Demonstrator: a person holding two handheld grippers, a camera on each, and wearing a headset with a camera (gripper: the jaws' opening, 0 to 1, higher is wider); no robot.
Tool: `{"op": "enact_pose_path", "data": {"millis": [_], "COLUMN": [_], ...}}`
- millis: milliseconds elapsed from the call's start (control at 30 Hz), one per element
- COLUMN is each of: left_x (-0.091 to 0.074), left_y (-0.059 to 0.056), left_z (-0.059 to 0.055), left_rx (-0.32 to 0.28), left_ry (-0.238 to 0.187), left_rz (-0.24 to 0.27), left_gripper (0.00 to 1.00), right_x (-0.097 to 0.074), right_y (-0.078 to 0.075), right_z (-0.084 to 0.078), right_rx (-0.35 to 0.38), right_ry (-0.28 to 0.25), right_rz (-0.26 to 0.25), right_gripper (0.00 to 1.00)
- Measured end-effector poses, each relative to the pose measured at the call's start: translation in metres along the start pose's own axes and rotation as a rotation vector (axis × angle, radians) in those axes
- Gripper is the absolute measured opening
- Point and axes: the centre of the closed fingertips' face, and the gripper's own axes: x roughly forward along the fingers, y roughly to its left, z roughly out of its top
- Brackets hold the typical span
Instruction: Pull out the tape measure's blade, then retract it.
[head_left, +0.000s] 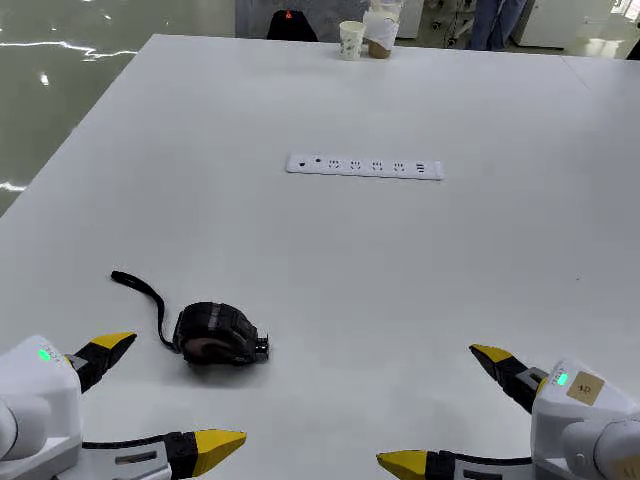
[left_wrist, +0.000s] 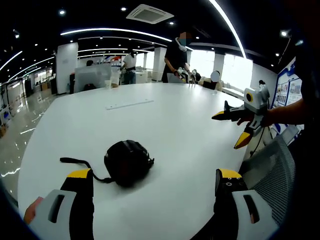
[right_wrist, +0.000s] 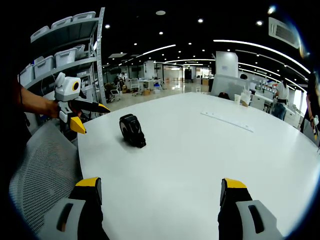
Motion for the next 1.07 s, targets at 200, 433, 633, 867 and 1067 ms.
{"op": "enact_pose_path", "data": {"millis": [200,433,633,867,1067], "left_x": [-0.0009,-0.0018,-0.0022,-0.0029,-0.0034], "left_y": [-0.0003,0.0026,0.0016,0.0016,0.0019], "left_z": [0.0014,0.0014,0.0008,0.0007,0.0018], "left_rx": [-0.001,0.007,0.000,0.006,0.010], "left_ry": [-0.004,0.001,0.000,-0.001,-0.003], "left_rz": [-0.005,0.007,-0.001,0.000,-0.004], "left_gripper": [0.98,0.98,0.99,0.99,0.99], "right_x": [-0.0006,-0.0009,-0.0014,-0.0021,-0.0027], "right_y": [0.0006,0.0006,0.0009,0.0005,-0.0007], "right_z": [-0.0003,-0.0011,-0.0026,-0.0022,-0.0013], "right_rx": [0.003,0.004,0.004,0.006,0.007], "right_ry": [0.001,0.003,0.007,0.007,0.004], "right_rz": [-0.001,-0.003,-0.003,-0.005,-0.006], "right_gripper": [0.99,0.99,0.99,0.99,0.99]}}
